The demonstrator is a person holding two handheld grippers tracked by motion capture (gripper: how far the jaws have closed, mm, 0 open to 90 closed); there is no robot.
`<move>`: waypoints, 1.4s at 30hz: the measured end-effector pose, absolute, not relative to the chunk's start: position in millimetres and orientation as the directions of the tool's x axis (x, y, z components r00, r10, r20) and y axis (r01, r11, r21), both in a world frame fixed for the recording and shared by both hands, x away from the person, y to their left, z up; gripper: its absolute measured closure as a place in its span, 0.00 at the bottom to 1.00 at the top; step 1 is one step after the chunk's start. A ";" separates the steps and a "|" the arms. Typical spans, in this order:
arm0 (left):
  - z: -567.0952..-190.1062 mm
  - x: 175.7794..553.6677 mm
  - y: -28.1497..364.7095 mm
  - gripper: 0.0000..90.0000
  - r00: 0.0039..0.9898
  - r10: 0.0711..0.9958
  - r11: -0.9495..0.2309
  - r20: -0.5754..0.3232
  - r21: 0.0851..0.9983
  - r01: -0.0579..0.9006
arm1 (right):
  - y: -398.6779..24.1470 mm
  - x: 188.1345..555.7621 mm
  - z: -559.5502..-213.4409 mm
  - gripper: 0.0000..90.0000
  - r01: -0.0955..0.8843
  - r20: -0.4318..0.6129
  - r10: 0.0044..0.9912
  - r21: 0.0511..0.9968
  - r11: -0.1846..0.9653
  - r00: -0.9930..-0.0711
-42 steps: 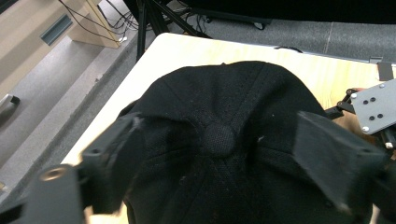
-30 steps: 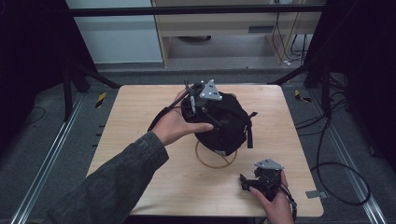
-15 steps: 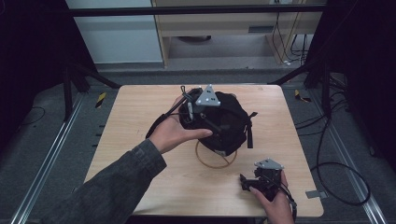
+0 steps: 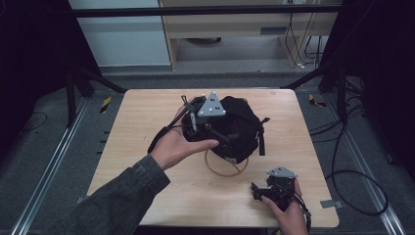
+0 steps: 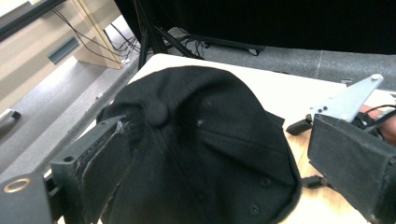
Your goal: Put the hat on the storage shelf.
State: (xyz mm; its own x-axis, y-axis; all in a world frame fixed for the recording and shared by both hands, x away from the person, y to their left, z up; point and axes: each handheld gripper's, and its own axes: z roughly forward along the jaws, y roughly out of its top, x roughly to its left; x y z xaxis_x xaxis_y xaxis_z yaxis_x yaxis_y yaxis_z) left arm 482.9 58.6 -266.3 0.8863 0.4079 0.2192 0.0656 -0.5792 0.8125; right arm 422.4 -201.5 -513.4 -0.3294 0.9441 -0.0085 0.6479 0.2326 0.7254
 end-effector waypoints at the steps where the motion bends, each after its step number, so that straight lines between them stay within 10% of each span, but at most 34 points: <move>1: -267.1 481.1 60.2 0.06 0.887 0.407 -0.579 0.220 0.813 0.064 | -201.2 422.2 -513.2 0.00 0.651 -0.004 0.945 0.724 0.229 -0.328; 42: -316.8 423.0 108.0 0.05 0.874 0.456 -0.539 0.165 0.833 0.124 | -201.3 422.3 -513.2 0.00 0.649 -0.006 0.945 0.725 0.230 -0.328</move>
